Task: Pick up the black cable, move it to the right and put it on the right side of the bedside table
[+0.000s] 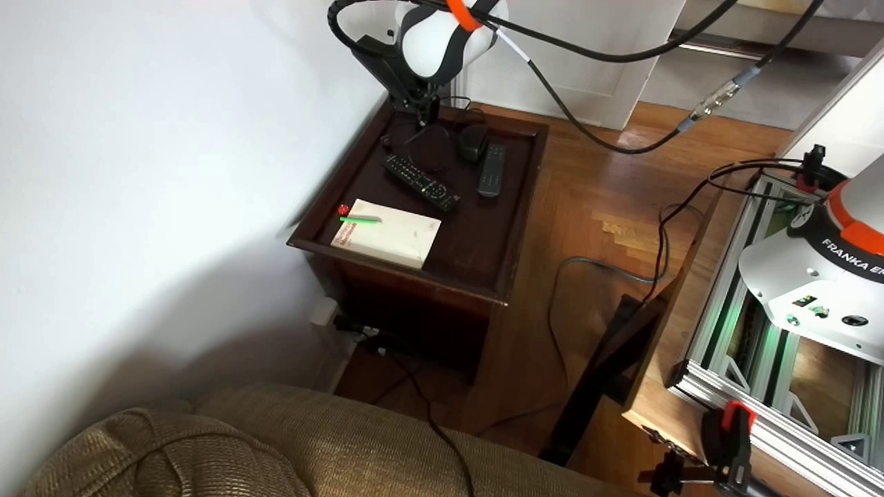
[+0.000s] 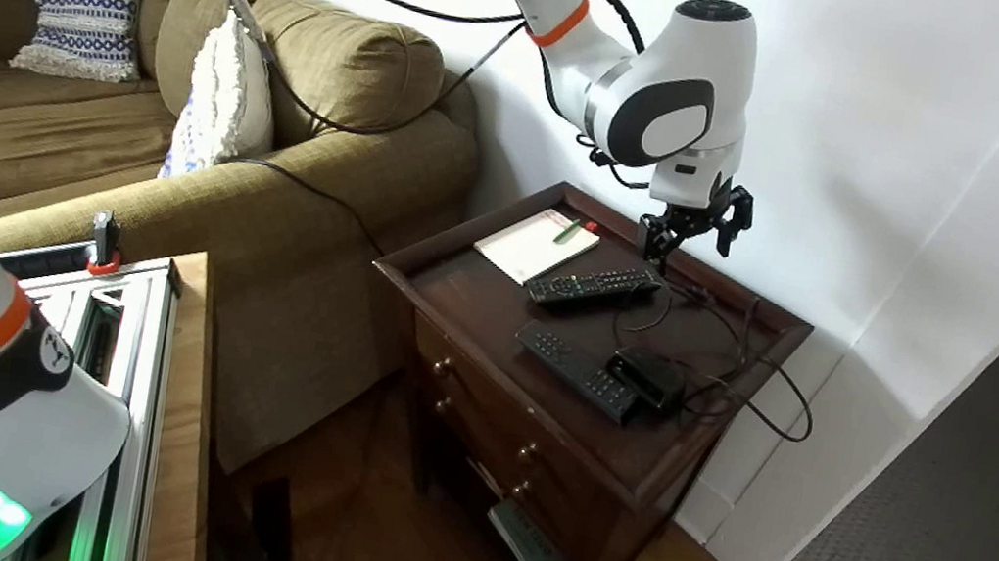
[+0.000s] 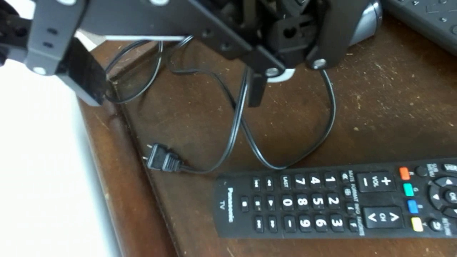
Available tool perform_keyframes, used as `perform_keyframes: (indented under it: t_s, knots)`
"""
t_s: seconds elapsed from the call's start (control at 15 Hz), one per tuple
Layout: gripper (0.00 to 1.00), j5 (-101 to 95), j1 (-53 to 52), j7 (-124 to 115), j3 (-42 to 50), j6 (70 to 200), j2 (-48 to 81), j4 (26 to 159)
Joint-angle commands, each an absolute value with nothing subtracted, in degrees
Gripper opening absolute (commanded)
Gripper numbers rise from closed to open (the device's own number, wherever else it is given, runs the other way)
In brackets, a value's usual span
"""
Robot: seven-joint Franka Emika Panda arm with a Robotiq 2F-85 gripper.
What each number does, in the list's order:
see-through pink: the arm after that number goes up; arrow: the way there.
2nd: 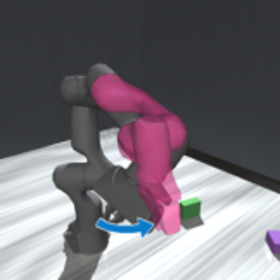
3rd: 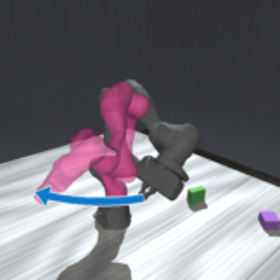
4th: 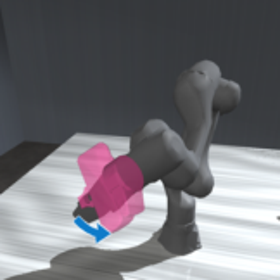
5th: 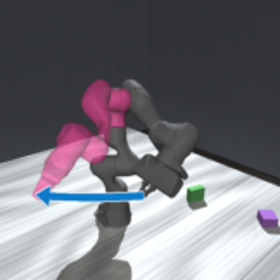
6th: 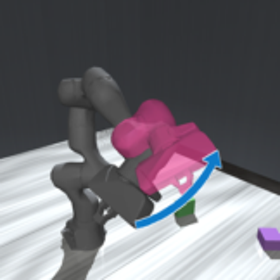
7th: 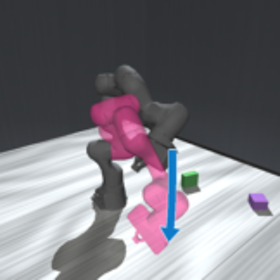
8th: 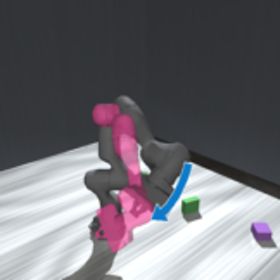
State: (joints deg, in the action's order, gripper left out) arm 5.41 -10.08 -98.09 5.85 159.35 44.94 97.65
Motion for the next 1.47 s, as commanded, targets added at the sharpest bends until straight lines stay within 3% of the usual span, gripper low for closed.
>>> perform_keyframes:
  t_s: [0.0, 0.47, 1.0, 1.4]
  knots:
    - [1.0, 7.56, -6.6, -87.52, -0.51, 158.41, 38.56, 104.26]
    - [1.0, 10.85, -5.67, -67.47, -8.16, 153.5, 27.66, 115.3]
    - [1.0, 0.95, -8.55, -52.01, -2.13, 136.69, 15.66, 122.24]
    - [1.0, -15.52, -9.96, -49.22, -0.31, 139.25, 8.11, 128.4]
